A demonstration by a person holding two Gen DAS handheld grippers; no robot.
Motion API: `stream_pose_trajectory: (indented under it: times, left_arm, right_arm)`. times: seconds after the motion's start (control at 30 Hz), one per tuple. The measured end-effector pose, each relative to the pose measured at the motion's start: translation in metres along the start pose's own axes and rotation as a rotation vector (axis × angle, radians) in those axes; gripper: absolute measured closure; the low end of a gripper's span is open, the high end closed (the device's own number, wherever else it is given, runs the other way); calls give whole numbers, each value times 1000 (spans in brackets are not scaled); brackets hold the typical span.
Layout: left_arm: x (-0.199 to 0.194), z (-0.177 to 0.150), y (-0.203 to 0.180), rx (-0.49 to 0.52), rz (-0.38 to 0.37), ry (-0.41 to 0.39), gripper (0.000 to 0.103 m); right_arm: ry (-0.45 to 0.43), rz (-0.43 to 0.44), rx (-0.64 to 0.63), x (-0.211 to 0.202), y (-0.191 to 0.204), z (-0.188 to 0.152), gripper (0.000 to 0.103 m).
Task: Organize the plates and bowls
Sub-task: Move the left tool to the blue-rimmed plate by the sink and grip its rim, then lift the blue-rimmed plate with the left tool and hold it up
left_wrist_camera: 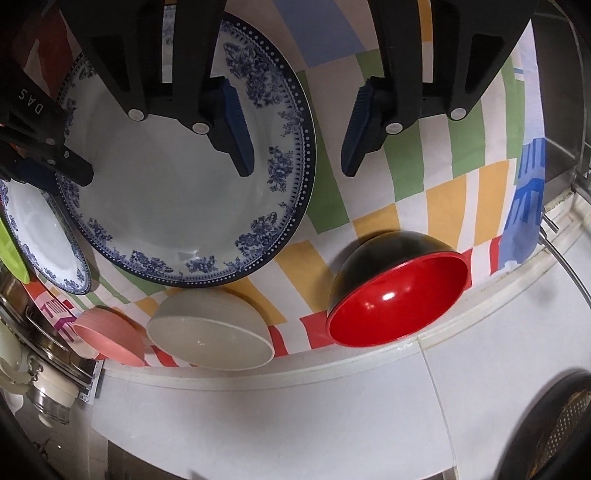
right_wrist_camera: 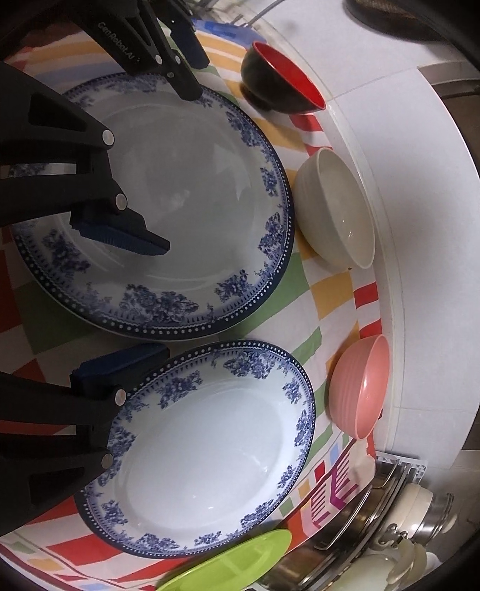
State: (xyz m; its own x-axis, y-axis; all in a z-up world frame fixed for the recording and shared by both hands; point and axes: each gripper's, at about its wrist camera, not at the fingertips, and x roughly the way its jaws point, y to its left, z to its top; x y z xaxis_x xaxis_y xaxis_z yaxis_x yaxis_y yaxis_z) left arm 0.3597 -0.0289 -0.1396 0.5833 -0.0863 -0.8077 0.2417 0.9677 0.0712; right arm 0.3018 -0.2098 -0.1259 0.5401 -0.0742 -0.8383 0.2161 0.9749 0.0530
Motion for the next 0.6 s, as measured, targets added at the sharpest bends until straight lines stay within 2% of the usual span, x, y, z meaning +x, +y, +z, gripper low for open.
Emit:
stream_pose_trajectory:
  times: [0.3, 0.4, 0.6]
  left_arm:
    - [11, -2, 3, -39, -66, 51, 66]
    - [10, -2, 3, -41, -58, 43, 67]
    - [5, -6, 4, -48, -52, 50, 67]
  right_arm:
    - [-1, -23, -5, 4, 2, 3, 59]
    - [-1, -31, -1, 4, 0, 3, 64]
    - [2, -27, 1, 3, -1, 4, 67]
